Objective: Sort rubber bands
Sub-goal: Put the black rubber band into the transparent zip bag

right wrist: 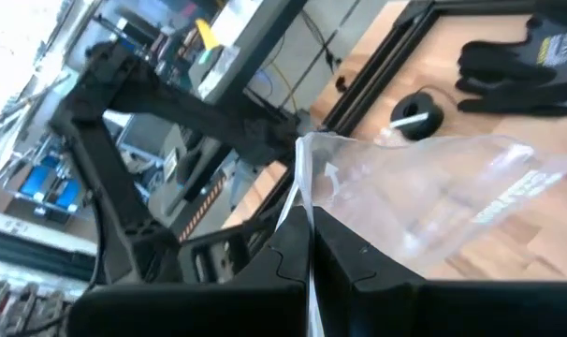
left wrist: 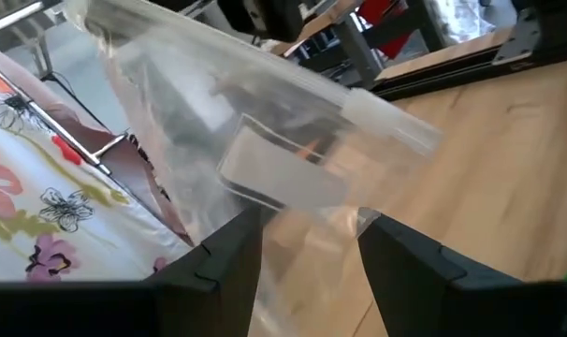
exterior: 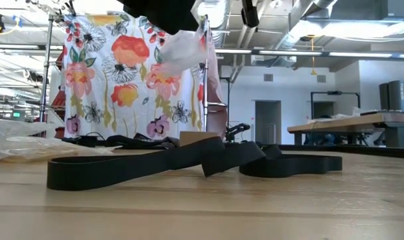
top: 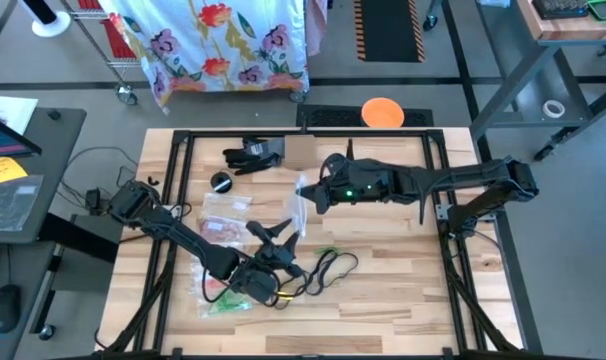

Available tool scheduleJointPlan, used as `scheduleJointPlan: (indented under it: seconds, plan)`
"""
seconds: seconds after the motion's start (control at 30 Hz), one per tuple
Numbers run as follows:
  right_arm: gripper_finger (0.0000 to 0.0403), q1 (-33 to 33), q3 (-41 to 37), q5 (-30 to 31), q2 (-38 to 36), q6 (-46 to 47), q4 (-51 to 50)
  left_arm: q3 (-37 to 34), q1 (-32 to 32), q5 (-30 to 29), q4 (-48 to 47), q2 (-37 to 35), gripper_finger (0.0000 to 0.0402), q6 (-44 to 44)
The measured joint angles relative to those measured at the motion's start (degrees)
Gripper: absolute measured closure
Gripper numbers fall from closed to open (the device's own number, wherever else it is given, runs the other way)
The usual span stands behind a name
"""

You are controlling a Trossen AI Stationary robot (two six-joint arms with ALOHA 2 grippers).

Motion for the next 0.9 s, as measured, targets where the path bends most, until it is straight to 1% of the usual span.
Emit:
scheduleJointPlan:
  seconds: [0.13, 0.37, 0.43, 0.5, 0.63, 0.67, 0.77, 0.9]
  plan:
    - [0.0403, 1.24, 0.00, 0.99, 0.00, -0.53, 0.33, 0.00, 0.27, -0.32, 0.29, 0.00, 0.0232, 0.26]
    - [0.0403, 1.30, 0.00, 1.00, 0.00, -0.66, -0.04, 0.00, 0.25, -1.81, 4.32, 0.00, 0.0239, 3.00]
    - [0.0403, 1.26, 0.00, 1.02, 0.00, -0.88, -0.09, 0.00, 0.25, -1.81, 4.75, -0.02, 0.0255, 3.04]
    - [0.0403, 1.28, 0.00, 1.00, 0.00, -2.23, -0.23, 0.00, 0.01, -1.78, 5.16, -0.02, 0.0284, 3.65]
    - [0.0403, 1.28, 0.00, 0.50, -0.01, -5.72, -0.43, 0.00, -1.11, -1.78, 5.38, -0.02, 0.0374, 5.74]
    - [0.0402, 1.28, 0.00, -0.08, 0.00, -7.49, -0.50, 0.00, -1.46, -1.81, 5.49, -0.02, 0.0387, 6.31]
    - [0.0394, 1.32, 0.00, -0.75, 0.00, -15.18, -0.60, 0.38, -2.27, -3.60, 5.48, -0.02, 0.0394, 7.49]
    - [0.0373, 1.95, 0.00, -0.06, -0.02, -26.14, -1.11, 1.44, -3.79, -6.74, 5.49, -0.02, 0.0400, 9.59]
